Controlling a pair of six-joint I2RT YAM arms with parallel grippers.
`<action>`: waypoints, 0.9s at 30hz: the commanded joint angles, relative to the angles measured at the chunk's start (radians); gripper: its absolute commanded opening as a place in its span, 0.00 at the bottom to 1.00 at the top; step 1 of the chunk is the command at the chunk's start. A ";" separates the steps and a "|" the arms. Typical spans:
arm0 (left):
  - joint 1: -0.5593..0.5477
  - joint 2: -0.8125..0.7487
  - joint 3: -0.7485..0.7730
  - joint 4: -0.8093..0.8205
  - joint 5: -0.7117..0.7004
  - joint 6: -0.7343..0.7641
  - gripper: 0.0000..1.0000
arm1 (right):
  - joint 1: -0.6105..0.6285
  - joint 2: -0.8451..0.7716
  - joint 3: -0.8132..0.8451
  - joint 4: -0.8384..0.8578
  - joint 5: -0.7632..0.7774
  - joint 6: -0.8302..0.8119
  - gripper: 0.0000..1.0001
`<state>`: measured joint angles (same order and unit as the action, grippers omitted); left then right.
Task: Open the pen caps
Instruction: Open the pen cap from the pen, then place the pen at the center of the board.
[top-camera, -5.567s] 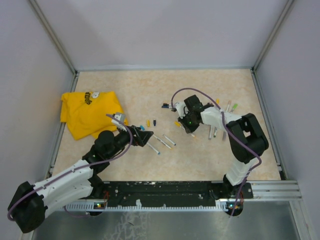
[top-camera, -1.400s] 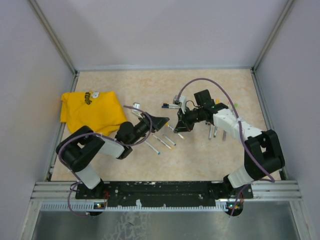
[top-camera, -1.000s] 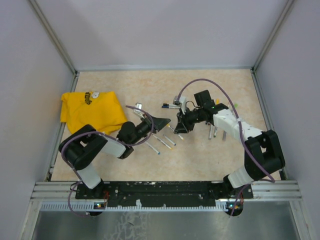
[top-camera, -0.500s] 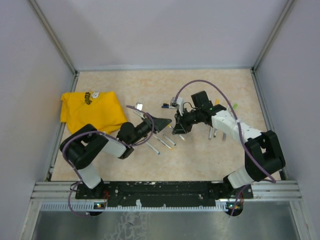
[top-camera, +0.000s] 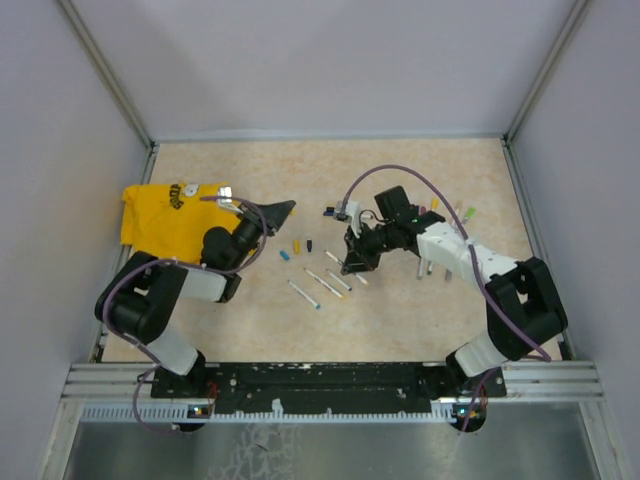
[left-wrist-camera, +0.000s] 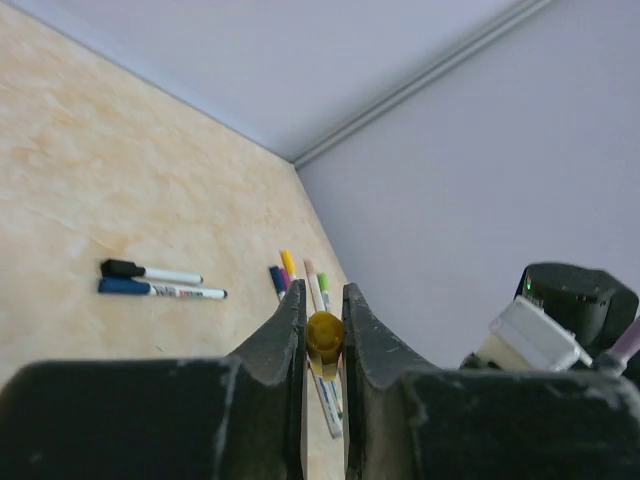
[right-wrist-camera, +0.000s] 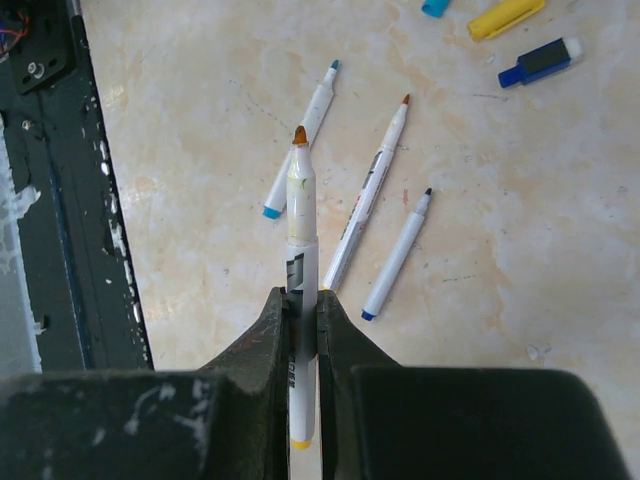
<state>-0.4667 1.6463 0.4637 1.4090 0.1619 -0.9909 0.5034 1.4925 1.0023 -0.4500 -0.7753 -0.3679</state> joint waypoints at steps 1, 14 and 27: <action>0.059 -0.085 -0.011 -0.031 -0.021 0.050 0.00 | 0.014 0.006 0.006 -0.010 -0.017 -0.027 0.00; 0.092 -0.470 -0.232 -0.373 0.016 0.205 0.00 | 0.012 0.012 -0.019 0.094 0.331 0.038 0.00; 0.093 -0.709 -0.336 -0.610 0.060 0.200 0.00 | 0.012 0.095 -0.015 0.133 0.454 0.096 0.00</action>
<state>-0.3786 0.9607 0.1390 0.8646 0.1860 -0.7910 0.5133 1.5661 0.9756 -0.3645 -0.3611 -0.2985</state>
